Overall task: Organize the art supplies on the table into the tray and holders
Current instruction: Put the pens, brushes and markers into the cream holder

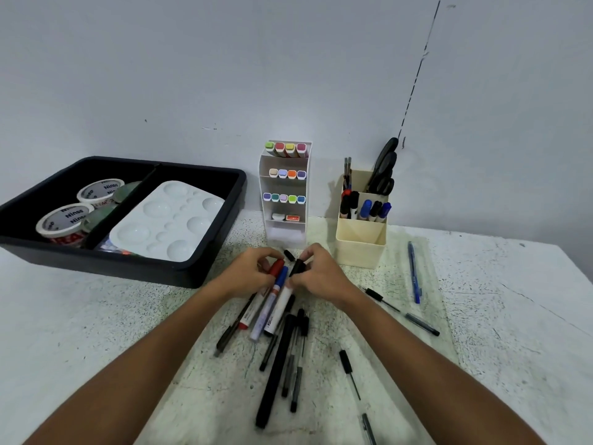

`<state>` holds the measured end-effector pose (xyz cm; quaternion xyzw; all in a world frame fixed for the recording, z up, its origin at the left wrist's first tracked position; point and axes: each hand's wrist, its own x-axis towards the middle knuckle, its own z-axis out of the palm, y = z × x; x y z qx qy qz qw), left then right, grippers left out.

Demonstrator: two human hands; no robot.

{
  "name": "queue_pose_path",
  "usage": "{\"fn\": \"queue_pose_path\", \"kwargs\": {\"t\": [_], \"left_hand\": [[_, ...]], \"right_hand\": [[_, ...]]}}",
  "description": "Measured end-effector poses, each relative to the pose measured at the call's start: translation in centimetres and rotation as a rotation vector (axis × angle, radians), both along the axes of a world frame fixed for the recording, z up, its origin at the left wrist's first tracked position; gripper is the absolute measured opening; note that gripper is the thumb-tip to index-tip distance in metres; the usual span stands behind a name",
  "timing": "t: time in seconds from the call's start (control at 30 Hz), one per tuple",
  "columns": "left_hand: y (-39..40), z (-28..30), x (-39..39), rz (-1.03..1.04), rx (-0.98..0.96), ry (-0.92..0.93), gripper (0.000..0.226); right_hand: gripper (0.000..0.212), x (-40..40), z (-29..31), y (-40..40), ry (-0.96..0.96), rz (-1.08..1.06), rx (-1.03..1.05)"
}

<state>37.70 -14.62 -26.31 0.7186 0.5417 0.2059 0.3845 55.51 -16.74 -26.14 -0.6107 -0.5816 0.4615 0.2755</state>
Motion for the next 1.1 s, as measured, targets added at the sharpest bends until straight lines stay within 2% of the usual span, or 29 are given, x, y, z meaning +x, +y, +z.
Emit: {"fn": "queue_pose_path", "kwargs": {"t": [0.17, 0.37, 0.57, 0.8, 0.93, 1.1], "left_hand": [[-0.3, 2.0, 0.6, 0.013, 0.031, -0.074, 0.045], [-1.6, 6.1, 2.7, -0.056, 0.142, -0.185, 0.049], [-1.8, 12.4, 7.3, 0.010, 0.423, -0.341, 0.056], [0.5, 17.7, 12.1, 0.097, 0.764, -0.439, 0.044], [2.8, 17.3, 13.8, 0.081, 0.866, -0.392, 0.037], [4.6, 14.4, 14.4, 0.028, 0.834, -0.286, 0.029]], "right_hand": [[0.038, 0.8, 1.2, -0.7, 0.225, -0.078, 0.037], [0.034, 3.1, 6.0, -2.1, 0.300, -0.085, 0.264], [0.040, 7.0, 13.0, -1.7, 0.247, -0.229, 0.646], [0.038, 11.2, 16.7, 1.0, 0.116, -0.363, 0.893], [0.036, 11.9, 16.1, 2.1, 0.009, -0.340, 0.981], [0.033, 12.4, 13.7, 3.1, -0.121, -0.243, 0.956]]}}
